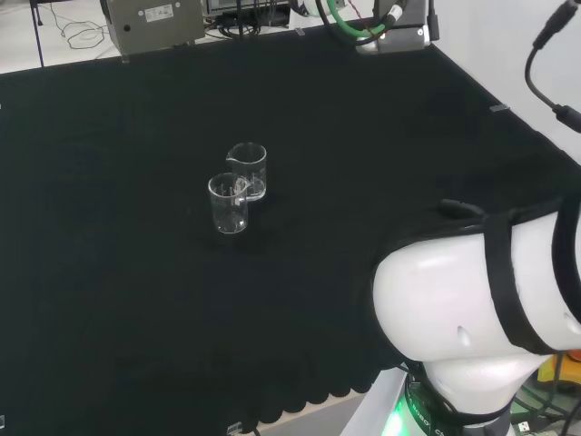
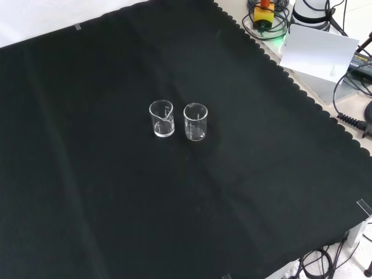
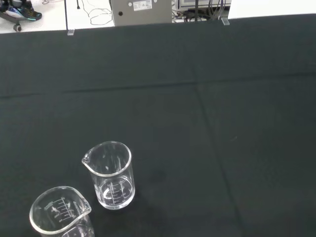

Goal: Pick up the beaker on the right.

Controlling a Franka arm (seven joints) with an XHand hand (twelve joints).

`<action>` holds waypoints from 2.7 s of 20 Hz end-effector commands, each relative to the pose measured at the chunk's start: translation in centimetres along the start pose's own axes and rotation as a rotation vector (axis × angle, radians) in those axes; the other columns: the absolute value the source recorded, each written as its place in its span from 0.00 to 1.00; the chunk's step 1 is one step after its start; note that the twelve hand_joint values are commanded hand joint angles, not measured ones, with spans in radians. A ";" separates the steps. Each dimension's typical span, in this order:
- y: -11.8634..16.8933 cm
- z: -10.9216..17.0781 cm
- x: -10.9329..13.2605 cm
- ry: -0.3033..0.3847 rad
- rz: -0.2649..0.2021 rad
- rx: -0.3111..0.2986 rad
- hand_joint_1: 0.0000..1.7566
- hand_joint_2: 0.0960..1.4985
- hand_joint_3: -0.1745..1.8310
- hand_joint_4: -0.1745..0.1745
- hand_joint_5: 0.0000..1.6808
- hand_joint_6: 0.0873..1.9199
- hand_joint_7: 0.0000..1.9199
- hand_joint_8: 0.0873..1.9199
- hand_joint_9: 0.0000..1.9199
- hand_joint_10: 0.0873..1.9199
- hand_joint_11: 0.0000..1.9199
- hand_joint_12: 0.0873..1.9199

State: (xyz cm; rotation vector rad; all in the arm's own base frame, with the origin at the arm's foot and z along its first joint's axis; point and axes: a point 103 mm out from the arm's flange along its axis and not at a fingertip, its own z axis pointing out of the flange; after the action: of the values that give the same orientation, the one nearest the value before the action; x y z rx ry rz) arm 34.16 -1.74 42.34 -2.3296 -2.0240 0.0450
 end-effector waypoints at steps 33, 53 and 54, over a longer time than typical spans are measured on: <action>16.8 24.9 0.5 0.368 -0.205 0.224 0.47 0.33 0.37 0.38 0.25 0.00 0.09 0.31 0.17 0.32 0.00 0.72; 18.2 29.7 1.1 0.545 -0.350 0.216 0.52 0.29 0.40 0.38 0.29 0.00 0.12 0.31 0.21 0.31 0.01 0.72; 18.3 30.0 1.2 0.555 -0.356 0.213 0.53 0.28 0.40 0.38 0.29 0.00 0.13 0.32 0.21 0.31 0.02 0.72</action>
State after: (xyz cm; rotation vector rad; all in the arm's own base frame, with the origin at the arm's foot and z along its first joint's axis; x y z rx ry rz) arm 50.27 -2.94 12.15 -1.6367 -1.9703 -0.2958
